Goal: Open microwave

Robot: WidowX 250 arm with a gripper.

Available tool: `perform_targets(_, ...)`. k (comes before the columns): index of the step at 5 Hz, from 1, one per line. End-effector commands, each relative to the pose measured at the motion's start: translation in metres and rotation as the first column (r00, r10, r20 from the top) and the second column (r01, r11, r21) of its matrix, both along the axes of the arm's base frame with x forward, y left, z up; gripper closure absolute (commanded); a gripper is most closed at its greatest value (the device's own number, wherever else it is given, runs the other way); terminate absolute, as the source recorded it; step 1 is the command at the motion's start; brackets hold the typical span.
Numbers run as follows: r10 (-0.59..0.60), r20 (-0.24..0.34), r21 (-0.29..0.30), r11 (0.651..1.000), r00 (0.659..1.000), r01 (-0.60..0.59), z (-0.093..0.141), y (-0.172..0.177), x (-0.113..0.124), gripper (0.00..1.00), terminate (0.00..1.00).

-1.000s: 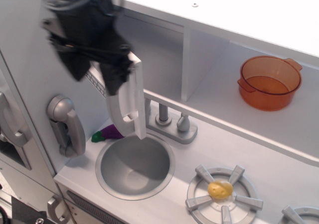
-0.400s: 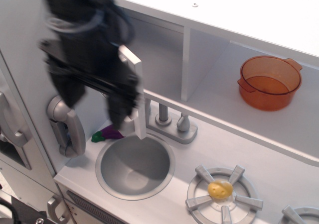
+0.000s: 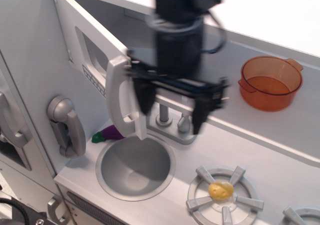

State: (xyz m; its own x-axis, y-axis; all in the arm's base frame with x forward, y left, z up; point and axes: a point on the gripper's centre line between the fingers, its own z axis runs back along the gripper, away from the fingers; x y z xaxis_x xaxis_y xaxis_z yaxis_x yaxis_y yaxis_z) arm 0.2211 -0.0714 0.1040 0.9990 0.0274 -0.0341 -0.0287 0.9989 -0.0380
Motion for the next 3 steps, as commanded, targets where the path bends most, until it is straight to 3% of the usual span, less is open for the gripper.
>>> perform_targets(1, 0.092, 0.108, -0.021, 0.996, 0.99, -0.09, 0.029, 0.014, 0.053, 0.0, 0.0)
perform_targets(3, 0.148, 0.208, 0.021, 0.988, 0.967, -0.156, 0.026, 0.074, 0.058, 0.0, 0.0)
